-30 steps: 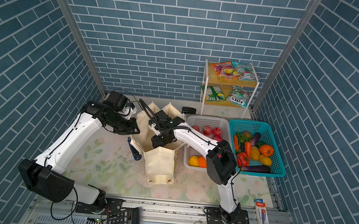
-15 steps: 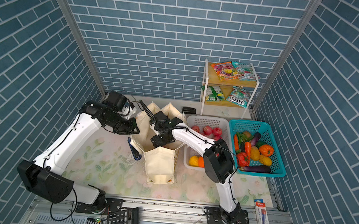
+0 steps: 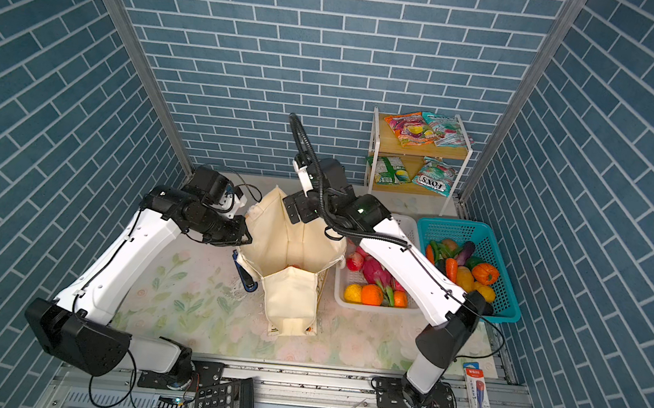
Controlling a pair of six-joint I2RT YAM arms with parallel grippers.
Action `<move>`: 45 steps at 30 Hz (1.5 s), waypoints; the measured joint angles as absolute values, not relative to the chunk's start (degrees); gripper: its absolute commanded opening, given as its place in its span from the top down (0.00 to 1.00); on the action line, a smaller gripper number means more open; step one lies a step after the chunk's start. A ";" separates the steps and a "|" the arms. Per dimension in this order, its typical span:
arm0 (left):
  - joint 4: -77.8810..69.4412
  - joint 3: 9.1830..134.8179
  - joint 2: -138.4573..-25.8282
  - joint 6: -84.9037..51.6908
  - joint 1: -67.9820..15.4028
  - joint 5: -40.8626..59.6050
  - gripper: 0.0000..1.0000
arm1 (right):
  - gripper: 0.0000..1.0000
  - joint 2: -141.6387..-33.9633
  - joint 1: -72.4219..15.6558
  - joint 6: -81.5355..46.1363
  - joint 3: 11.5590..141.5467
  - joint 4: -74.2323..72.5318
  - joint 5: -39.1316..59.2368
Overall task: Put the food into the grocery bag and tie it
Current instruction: 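Move the right gripper back over the white basket toward the dragon fruit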
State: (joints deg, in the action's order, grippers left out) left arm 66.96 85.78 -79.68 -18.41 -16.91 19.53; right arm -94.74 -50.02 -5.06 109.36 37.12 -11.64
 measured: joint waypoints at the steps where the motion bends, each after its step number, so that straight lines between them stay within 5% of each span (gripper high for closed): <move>1: 66.96 85.60 -79.57 -18.41 -16.91 19.53 0.73 | 0.01 -92.51 -49.12 -4.75 108.68 35.73 -13.89; 11: 66.83 85.03 -79.37 -18.44 -16.91 19.51 0.73 | 0.04 -76.55 -27.16 -18.20 91.35 35.18 -27.42; 22: 66.00 83.88 -77.93 -18.98 -16.91 19.33 0.73 | 0.12 -79.61 -21.34 -35.83 71.46 46.78 -12.78; 32: 66.11 83.48 -76.62 -19.49 -16.91 19.20 0.73 | 0.15 -82.83 -21.34 -12.38 68.77 46.44 -4.10; 45: 66.57 83.48 -76.49 -19.49 -16.91 19.16 0.72 | 0.01 -84.40 -21.34 7.97 67.33 45.36 2.57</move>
State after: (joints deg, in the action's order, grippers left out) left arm 66.57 83.48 -76.49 -19.49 -16.91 19.16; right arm -84.40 -21.34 7.97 67.33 45.36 2.57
